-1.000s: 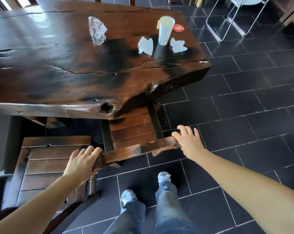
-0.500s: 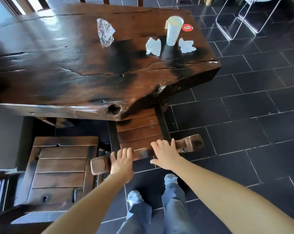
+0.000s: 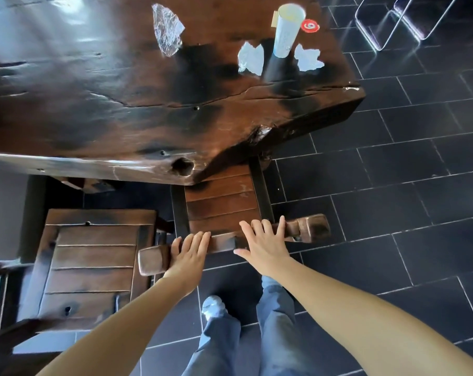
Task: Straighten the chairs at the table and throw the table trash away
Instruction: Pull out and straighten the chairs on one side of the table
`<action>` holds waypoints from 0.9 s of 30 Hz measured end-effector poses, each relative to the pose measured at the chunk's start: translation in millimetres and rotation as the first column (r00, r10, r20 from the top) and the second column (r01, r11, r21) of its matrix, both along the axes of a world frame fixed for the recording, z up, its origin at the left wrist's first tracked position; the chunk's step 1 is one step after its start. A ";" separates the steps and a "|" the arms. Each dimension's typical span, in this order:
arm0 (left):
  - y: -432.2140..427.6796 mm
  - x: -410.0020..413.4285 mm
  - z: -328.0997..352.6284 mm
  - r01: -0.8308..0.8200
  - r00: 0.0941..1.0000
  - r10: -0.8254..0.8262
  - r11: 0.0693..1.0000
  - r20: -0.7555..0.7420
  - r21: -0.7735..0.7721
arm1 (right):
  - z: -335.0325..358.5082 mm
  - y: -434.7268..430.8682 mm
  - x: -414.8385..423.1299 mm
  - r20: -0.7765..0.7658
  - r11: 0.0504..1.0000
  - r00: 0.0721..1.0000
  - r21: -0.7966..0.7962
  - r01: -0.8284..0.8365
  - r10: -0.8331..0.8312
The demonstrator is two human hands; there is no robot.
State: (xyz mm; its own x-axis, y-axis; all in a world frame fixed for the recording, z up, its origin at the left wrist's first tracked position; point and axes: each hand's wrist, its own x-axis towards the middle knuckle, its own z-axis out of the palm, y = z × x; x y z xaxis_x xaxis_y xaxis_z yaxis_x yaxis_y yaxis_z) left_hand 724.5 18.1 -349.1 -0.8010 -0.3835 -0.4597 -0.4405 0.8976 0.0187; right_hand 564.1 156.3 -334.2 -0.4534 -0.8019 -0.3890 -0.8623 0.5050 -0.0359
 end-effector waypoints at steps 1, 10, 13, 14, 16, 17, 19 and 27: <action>-3.4 1.2 1.2 -0.007 1.000 0.007 1.000 -0.006 0.001 | 1.4 -3.3 1.8 0.013 1.000 1.000 0.003 0.007 -0.007; -9.1 -2.6 15.8 -0.047 0.996 0.052 0.996 -0.067 0.082 | -1.2 -12.9 2.4 0.055 0.999 0.998 0.042 0.007 -0.009; 1.3 1.2 23.4 -0.144 0.978 0.155 0.986 -0.139 0.087 | 7.2 -20.5 -0.9 0.139 0.990 0.990 0.139 0.015 -0.035; 8.5 4.8 27.7 -0.199 0.963 0.213 0.975 -0.166 0.101 | 13.1 -23.8 -3.6 0.189 0.986 0.981 0.169 0.016 -0.048; 24.7 14.3 39.5 -0.273 0.923 0.297 0.953 -0.244 0.130 | 25.4 -27.5 -7.2 0.271 0.986 0.963 0.159 -0.051 0.006; 30.8 18.5 47.4 -0.284 0.906 0.311 0.950 -0.286 0.132 | 33.1 -28.3 -7.4 0.288 0.985 0.954 0.118 -0.124 0.086; 37.8 24.9 64.3 -0.307 0.885 0.326 0.945 -0.333 0.110 | 49.6 -27.9 -4.0 0.278 0.957 0.922 0.023 -0.288 0.270; 24.7 74.0 102.5 -0.518 0.807 0.481 0.855 -0.343 -0.019 | 73.3 -61.2 61.2 0.151 0.844 0.832 -0.140 -0.517 0.535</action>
State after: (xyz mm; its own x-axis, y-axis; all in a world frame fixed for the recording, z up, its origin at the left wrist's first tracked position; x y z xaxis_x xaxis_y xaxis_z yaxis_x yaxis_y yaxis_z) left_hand 798.6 42.8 -246.6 -0.5783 -0.8021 -0.1493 -0.8150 0.5594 0.1515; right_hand 625.3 95.1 -260.9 0.1164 -0.9343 -0.3368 -0.9711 -0.0360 -0.2358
